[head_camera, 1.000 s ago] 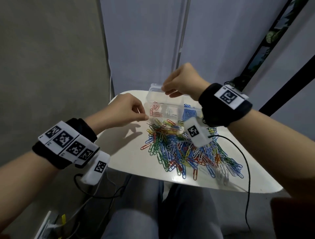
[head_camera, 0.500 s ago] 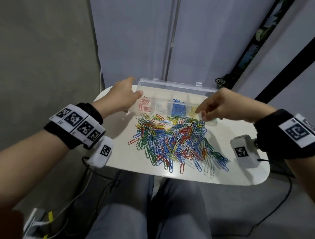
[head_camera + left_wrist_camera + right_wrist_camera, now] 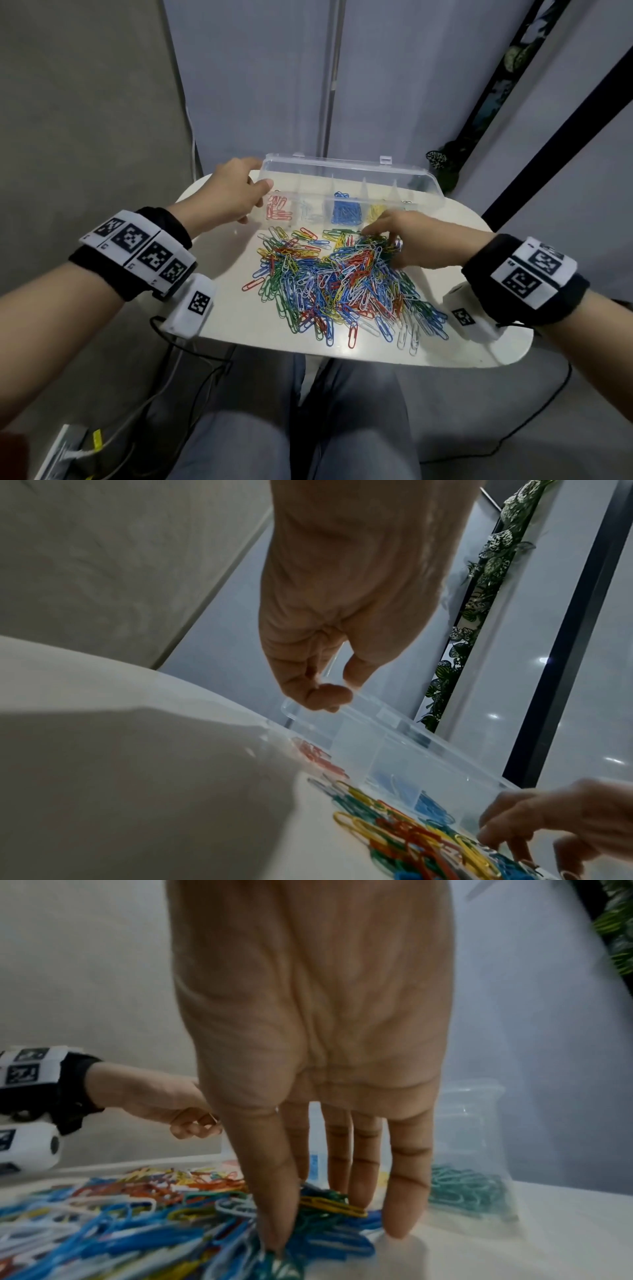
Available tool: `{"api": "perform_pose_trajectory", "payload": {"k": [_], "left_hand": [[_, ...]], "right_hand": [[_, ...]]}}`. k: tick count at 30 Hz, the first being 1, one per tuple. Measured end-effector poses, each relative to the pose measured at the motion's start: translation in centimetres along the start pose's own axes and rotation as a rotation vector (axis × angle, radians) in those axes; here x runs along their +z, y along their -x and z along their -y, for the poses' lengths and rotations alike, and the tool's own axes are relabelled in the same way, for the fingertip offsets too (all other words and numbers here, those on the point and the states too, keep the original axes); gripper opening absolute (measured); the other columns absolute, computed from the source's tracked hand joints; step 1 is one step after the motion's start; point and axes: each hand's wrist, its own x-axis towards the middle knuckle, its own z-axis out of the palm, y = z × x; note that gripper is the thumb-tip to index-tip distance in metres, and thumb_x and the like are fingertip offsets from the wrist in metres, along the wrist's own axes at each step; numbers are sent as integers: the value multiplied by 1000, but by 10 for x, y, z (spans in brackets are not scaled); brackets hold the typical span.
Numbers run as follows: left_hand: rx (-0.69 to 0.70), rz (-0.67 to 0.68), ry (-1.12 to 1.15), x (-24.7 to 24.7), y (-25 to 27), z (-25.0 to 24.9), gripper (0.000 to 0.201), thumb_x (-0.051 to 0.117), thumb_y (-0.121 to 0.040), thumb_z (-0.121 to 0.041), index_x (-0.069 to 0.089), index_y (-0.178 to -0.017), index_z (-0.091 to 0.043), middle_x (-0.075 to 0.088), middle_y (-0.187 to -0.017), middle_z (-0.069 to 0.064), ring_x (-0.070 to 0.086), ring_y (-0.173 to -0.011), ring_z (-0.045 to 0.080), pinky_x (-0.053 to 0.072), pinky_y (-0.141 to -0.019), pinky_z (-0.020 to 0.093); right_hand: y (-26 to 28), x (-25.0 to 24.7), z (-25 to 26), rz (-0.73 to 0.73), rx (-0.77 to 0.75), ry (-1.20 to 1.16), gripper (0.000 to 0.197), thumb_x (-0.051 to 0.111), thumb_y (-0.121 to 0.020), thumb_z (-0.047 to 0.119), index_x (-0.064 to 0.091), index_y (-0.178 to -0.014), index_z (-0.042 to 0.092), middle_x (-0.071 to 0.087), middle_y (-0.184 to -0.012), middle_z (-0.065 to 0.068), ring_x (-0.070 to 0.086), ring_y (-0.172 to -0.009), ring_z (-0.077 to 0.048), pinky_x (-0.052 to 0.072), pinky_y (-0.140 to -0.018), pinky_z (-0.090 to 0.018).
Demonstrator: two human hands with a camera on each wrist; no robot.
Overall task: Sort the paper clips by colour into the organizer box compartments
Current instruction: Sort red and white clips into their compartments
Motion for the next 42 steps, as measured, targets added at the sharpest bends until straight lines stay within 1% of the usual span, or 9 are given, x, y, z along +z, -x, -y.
{"api": "perform_pose_trajectory", "payload": {"k": [6,9,15,29,32,35,37,40,42], "left_hand": [[-13,-20,15,1,-1,1,36,48,-100,-19,50,-136,-16,64,-81,10,53,-57,15,45,-48,28],[-20,-20,12,0,-1,2,37,47,-100,-17,48,-137,-16,65,-82,10,53,-59,16,46,-49,28],[-22,-11,4,-2,1,3,40,47,-100,-18,45,-139,-16,65,-85,12,54,-61,19,47,-52,30],[-32,-3,-47,-7,5,3,41,49,-97,-16,47,-138,-17,64,-87,8,56,-67,22,49,-56,30],[99,-173,-281,-10,7,2,43,56,-92,-20,49,-135,-14,57,-106,6,54,-94,25,44,-83,34],[381,-343,-193,-9,19,-14,22,64,-88,-19,65,-110,-13,58,-95,-2,47,-74,11,42,-77,30],[426,-188,-38,-3,29,-29,8,68,-87,-16,71,-93,-13,64,-80,-6,52,-63,5,45,-68,26],[324,149,57,11,42,-41,6,71,-86,-14,74,-86,-9,71,-74,1,61,-64,7,48,-64,21],[296,222,46,18,45,-40,7,73,-84,-14,76,-86,-7,73,-75,5,63,-65,5,49,-65,21]], "right_hand": [[-4,6,-1,-125,56,-63,22,75,-75,4,72,-96,8,64,-81,-3,57,-71,-19,41,-62,-22],[-4,6,0,-142,123,-257,13,75,-76,-1,74,-88,4,70,-73,-10,61,-52,-13,54,-58,-25],[3,-7,0,-151,254,-856,14,74,-74,-12,74,-86,-4,70,-64,-13,65,-50,-17,59,-57,-26],[6,-8,9,-106,280,-1244,16,66,-76,-17,68,-90,-11,71,-70,-16,69,-58,-20,59,-56,-25],[6,-8,14,-81,275,-1307,18,64,-76,-18,67,-93,-13,71,-74,-19,69,-59,-23,59,-56,-25],[5,-5,23,-48,255,-1370,18,64,-76,-18,67,-93,-13,70,-77,-22,70,-62,-25,59,-57,-26],[1,-3,30,-39,254,-1392,19,64,-76,-17,68,-94,-12,70,-78,-22,71,-65,-27,59,-56,-26],[-4,0,42,-32,260,-1437,19,63,-77,-18,67,-95,-12,70,-77,-21,71,-65,-27,58,-55,-26],[-6,2,49,-26,241,-1449,17,63,-77,-17,68,-91,-10,71,-75,-19,71,-65,-26,59,-55,-25]]}}
